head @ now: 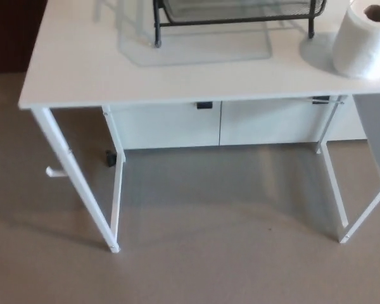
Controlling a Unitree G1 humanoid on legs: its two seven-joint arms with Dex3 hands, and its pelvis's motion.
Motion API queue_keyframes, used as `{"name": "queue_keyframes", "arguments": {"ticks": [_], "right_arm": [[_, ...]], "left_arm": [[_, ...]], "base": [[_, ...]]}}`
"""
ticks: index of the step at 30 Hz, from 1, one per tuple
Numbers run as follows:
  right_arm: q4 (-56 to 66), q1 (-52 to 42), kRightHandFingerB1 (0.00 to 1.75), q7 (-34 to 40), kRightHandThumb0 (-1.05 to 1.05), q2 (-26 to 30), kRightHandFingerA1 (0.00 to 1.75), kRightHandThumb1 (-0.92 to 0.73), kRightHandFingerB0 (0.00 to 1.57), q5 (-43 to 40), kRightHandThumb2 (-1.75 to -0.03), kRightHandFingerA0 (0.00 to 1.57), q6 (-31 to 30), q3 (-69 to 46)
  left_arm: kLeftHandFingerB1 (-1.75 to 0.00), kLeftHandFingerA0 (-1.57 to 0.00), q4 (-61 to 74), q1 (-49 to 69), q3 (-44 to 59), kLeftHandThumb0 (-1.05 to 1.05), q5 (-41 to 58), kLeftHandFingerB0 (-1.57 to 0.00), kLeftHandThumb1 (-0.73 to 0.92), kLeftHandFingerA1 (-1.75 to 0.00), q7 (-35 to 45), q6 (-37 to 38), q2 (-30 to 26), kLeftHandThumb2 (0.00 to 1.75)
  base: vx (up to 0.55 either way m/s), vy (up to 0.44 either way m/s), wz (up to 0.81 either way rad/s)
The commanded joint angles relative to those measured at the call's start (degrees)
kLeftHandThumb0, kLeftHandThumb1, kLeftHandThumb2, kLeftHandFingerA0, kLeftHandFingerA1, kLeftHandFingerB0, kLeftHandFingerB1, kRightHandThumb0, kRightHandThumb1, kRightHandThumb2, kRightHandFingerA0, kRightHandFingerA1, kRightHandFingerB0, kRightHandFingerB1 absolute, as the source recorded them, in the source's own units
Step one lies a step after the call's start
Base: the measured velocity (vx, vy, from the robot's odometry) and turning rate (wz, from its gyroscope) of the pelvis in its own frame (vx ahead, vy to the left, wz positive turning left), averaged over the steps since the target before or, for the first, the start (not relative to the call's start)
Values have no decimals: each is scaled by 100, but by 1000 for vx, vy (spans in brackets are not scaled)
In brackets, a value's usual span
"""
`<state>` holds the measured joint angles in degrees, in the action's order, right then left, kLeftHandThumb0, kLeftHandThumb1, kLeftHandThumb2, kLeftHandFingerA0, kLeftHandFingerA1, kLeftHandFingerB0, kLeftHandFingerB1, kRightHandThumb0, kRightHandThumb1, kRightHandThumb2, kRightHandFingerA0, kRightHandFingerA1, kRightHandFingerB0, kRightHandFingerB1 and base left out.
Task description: The robot walks towards a desk on which a file tray is kept in the middle and a toilet paper roll is kept on its right. The robot uses its right hand to hook on finger in the gap of the roll and grabs it, lifts it and places it on the tray.
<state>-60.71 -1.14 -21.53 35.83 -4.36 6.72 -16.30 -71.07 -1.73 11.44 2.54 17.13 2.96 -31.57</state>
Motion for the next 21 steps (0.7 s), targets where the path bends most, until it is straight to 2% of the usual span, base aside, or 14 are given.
{"name": "queue_keyframes", "arguments": {"ticks": [1, 5, 6, 8, 9, 10, 12, 13, 15, 16, 17, 19, 20, 21], "right_arm": [[-110, 7, 48, -70, -35, -79, 50, -44, 0, -272, -99, 1, -204, -219], [-332, 139, 28, -227, -67, -128, 38, -48, 7, -442, -82, 5, -410, -438], [-353, 169, 33, -256, -62, -134, 44, -44, 4, -466, -84, 2, -434, -472], [-416, 229, 31, -297, -63, -146, 42, -48, 5, -492, -82, 5, -449, -526], [-445, 216, 37, -223, -74, -77, 46, -49, 0, -223, -88, 7, -87, -333], [-275, 96, 49, -122, -39, 18, 50, -35, 0, 56, -97, 1, 59, -93], [222, -247, 40, 337, -78, 198, 46, -64, 11, 654, -95, 21, 347, 448], [-36, -73, 48, 135, -38, 87, 49, -36, 0, 233, -97, 1, 58, 203], [-148, 1, 48, 53, -38, 40, 49, -36, 0, 46, -97, 1, -61, 108], [-96, -36, 26, 194, -83, 103, 33, -71, 16, 277, -63, 21, 61, 295], [-294, 53, 36, 196, -81, 122, 46, -55, 4, 274, -92, 18, 106, 309], [-395, 137, 47, 11, -37, -12, 49, -39, 0, -160, -97, 1, -36, -35], [-211, 59, 38, -150, -71, 25, 43, -54, 8, -230, -84, 14, -148, -87], [-264, 85, 27, -68, -66, 4, 33, -63, 17, -231, -60, 18, -169, -124]], "left_arm": [[-59, -16, -26, 57, 28, -105, -15, -3, 70, -76, 2, 127, -67, 125], [-59, -14, 23, 99, 2, -105, -39, -7, 73, -75, 38, 198, -74, 126], [-71, -15, 10, 89, 3, -105, -41, -5, 92, -88, 4, 164, -66, 71], [-66, -18, -2, 79, -7, -105, -54, -6, 68, -78, -51, 106, -56, 106], [-68, -18, 39, 102, -20, -105, -55, -9, 67, -78, -12, 68, -71, 104], [-71, -18, 88, 116, -14, -105, -38, -7, 92, -88, -4, 31, -74, 72], [-71, -19, 127, 149, -27, -105, -48, -10, 92, -87, -30, 88, -70, 71], [-65, -20, 102, 135, -18, -105, -39, -5, 67, -78, -23, 83, -74, 106], [-65, -20, 93, 129, -14, -105, -35, -5, 67, -78, -20, 80, -76, 106], [-65, -20, 76, 129, 68, -105, 53, -4, 66, -78, 39, 73, -64, 106], [-72, -18, 89, 143, 67, -105, 47, -3, 92, -89, 70, 100, -67, 70], [-67, -20, 125, 167, 13, -105, -31, -6, 68, -78, 28, 129, -74, 107], [-73, -21, 128, 156, 31, -105, -15, -8, 92, -89, 6, 98, -65, 71], [-63, -35, 107, 149, -54, -104, -114, -3, 73, -83, -49, 124, -80, 126]], "base": [[194, -72, -3], [161, -29, -8], [158, -11, -9], [144, 35, -4], [170, 103, 5], [112, 287, -3], [100, 261, -6], [124, 105, 4], [80, 3, 11], [68, -33, 13], [67, -81, 9], [67, -81, 9], [60, -180, 9], [41, -156, 3]]}}
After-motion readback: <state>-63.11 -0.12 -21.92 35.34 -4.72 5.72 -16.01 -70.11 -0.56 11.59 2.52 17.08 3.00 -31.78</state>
